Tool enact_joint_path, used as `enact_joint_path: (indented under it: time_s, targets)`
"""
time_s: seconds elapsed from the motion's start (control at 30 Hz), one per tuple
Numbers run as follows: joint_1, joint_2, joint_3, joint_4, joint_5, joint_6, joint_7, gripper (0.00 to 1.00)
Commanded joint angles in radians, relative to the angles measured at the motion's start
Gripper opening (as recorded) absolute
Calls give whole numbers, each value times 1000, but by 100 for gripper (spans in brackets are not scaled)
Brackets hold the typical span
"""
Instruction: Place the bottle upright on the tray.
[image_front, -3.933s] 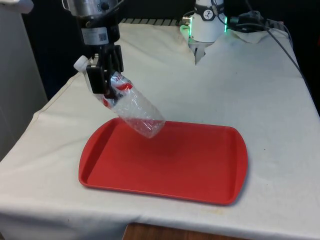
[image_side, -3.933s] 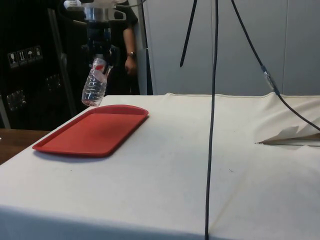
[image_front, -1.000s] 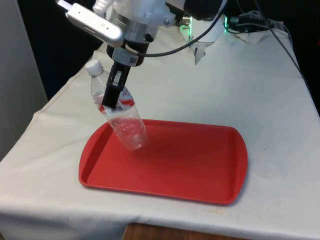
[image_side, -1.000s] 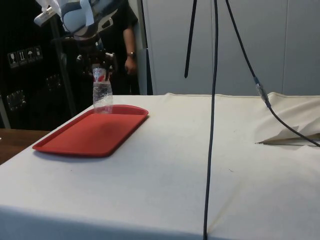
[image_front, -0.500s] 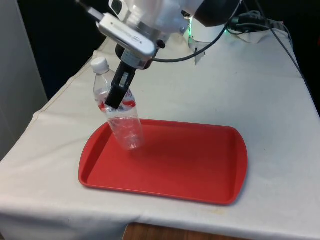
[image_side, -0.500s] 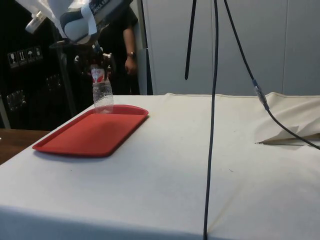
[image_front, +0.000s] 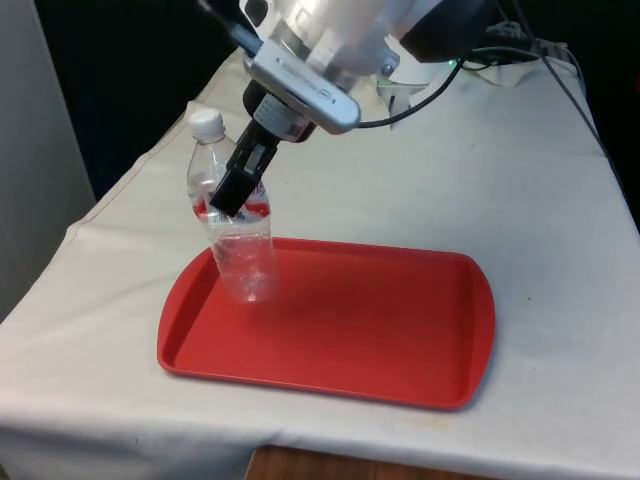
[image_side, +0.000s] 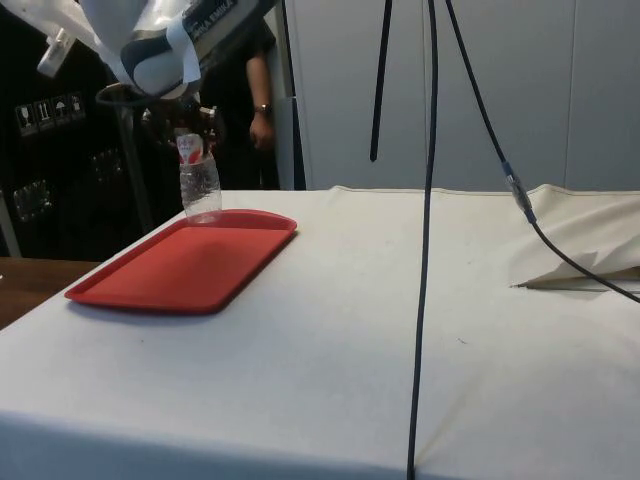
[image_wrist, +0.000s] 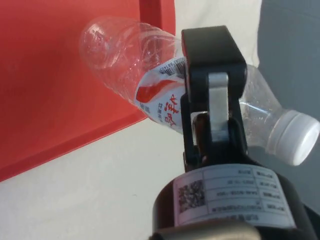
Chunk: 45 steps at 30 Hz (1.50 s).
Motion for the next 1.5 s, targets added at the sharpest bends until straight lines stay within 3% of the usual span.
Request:
enact_joint_path:
  time_s: [0.0,0.13,0.2,0.23,0.57,0.8,0.83,0.87,1.1,1.13,1.17,1.2,1.4,1.43,1.47]
  targets:
    - [10,-5,-7,-16,-16,33,28,14]
    - [13,-6,6,-18,-54,32,64,14]
    - [8,-8,15,-17,-70,28,75,14]
    - [1,0,23,0,-74,3,69,14]
    - [-1,0,27,0,-84,-5,70,14]
    - [11,-5,40,-7,-96,-11,93,14]
    - [2,0,46,3,-97,-21,83,14]
    - [13,-6,43,-7,-102,-13,99,14]
    - [22,-17,75,-11,-163,-34,154,14]
    - [22,-19,80,-12,-171,-37,162,14]
    - [13,-9,84,3,-167,-54,148,14]
    - [24,-20,85,-12,-179,-40,170,14]
    - [18,-24,119,-20,-224,-47,220,14]
    - [14,-15,121,-1,-223,-72,209,14]
    - [17,-24,121,-22,-227,-46,225,14]
